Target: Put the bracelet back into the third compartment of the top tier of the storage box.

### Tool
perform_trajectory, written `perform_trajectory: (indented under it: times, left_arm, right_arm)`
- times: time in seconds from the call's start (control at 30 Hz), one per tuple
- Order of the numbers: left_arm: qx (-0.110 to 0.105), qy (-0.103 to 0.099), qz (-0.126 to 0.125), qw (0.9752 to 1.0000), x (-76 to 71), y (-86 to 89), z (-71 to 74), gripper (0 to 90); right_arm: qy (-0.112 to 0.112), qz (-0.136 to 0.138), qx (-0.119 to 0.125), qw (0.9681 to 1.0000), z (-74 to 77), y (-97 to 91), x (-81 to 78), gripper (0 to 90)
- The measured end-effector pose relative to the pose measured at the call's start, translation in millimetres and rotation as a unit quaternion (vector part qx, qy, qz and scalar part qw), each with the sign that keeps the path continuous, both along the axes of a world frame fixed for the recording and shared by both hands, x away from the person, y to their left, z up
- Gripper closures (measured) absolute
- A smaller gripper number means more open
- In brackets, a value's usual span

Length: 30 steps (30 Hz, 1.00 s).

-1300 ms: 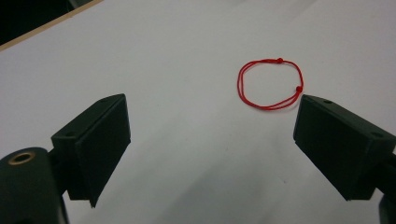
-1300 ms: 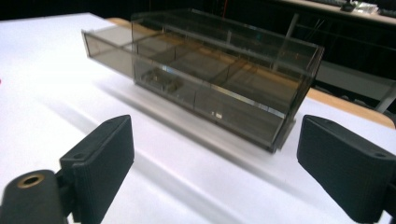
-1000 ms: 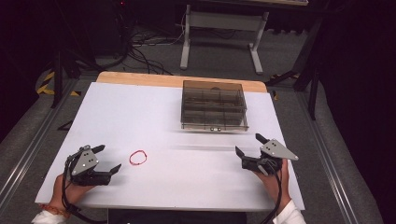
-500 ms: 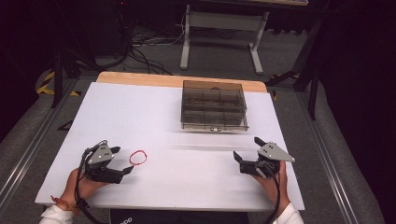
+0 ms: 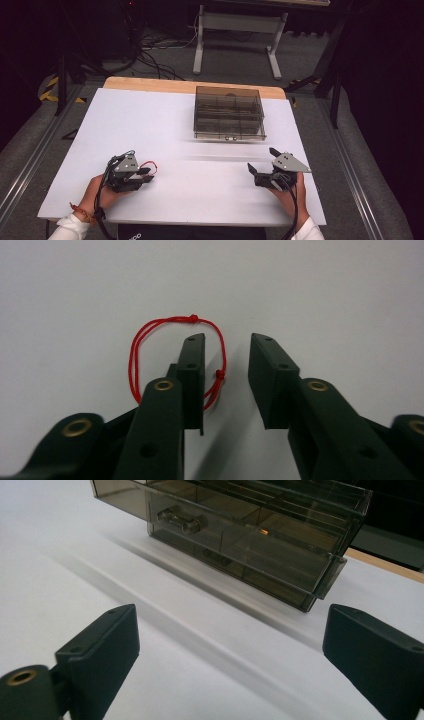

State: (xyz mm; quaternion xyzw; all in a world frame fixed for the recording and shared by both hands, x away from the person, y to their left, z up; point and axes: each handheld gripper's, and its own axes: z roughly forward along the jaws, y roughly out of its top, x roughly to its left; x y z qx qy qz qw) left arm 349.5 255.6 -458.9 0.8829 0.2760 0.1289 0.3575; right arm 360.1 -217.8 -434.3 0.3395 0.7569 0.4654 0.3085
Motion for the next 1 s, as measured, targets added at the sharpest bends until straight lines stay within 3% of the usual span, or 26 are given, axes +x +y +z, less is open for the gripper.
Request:
perform_trajectory:
  times: [0.17, 0.4, 0.77, 1.0]
  left_arm:
    - [-0.003, 0.002, 0.022, 0.9998, 1.5, 1.3, -0.4, 85.9]
    - [0.004, -0.01, 0.018, 0.9998, -1.2, -0.3, -0.1, 87.0]
    - [-0.031, -0.041, 0.021, 0.9985, -2.5, -0.9, 12.4, 87.2]
    - [-0.051, -0.062, 0.006, 0.9968, 4.0, -15.5, 28.7, 87.3]
  right_arm:
    - [0.004, 0.001, -0.01, 0.9999, -0.9, 2.1, 0.3, 10.1]
    - [0.004, 0.004, -0.013, 0.9999, -1.1, 3.0, 0.6, 10.7]
    - [0.001, -0.003, -0.006, 1.0, 0.0, 0.5, 1.0, 10.8]
    - [0.002, -0.002, -0.009, 1.0, -0.9, 2.0, 0.8, 10.7]
